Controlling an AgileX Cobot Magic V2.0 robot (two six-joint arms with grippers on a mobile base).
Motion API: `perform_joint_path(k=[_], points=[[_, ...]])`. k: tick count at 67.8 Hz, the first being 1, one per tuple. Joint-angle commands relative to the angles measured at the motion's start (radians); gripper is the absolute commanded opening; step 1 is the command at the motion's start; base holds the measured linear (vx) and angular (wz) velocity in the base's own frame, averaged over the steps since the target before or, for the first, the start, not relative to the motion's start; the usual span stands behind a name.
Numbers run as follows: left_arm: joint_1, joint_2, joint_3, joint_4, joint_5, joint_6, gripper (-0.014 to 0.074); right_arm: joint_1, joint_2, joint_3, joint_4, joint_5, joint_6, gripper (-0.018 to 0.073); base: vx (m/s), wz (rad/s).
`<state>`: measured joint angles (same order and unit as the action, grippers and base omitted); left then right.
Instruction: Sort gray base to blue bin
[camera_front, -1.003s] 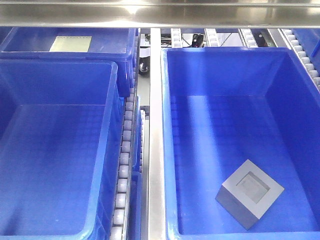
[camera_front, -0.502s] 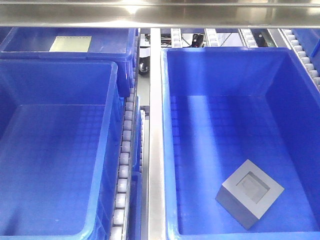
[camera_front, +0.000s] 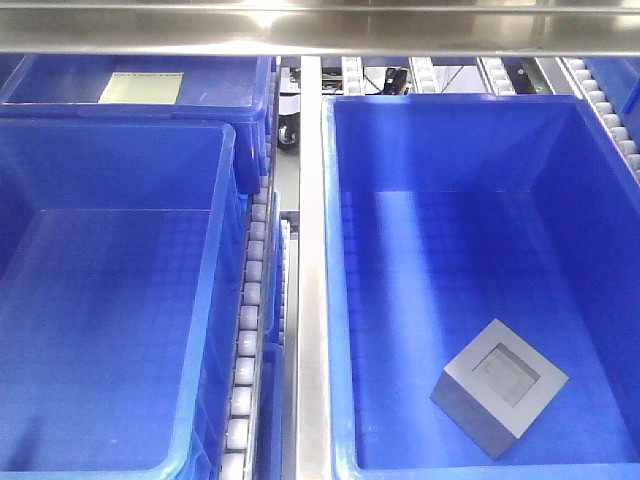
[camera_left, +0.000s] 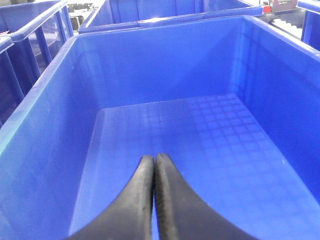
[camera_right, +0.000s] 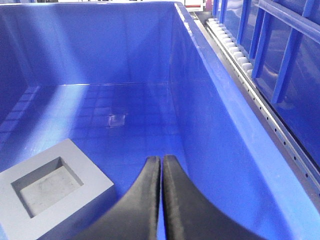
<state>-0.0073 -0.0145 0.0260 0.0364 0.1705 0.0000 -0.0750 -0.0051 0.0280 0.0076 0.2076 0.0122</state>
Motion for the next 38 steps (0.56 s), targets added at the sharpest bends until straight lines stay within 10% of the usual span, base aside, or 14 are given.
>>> perform_joint_path(k=[1, 38], points=[[0.002, -0.011, -0.021, -0.001, -0.074, -0.016, -0.0008, -0.005, 0.018, 0.002, -0.008, -0.06, -0.012, -0.0005, 0.0, 0.0], [0.002, -0.011, -0.021, -0.001, -0.074, -0.016, -0.0007, -0.005, 0.018, 0.002, -0.008, -0.06, -0.012, -0.0005, 0.0, 0.0]])
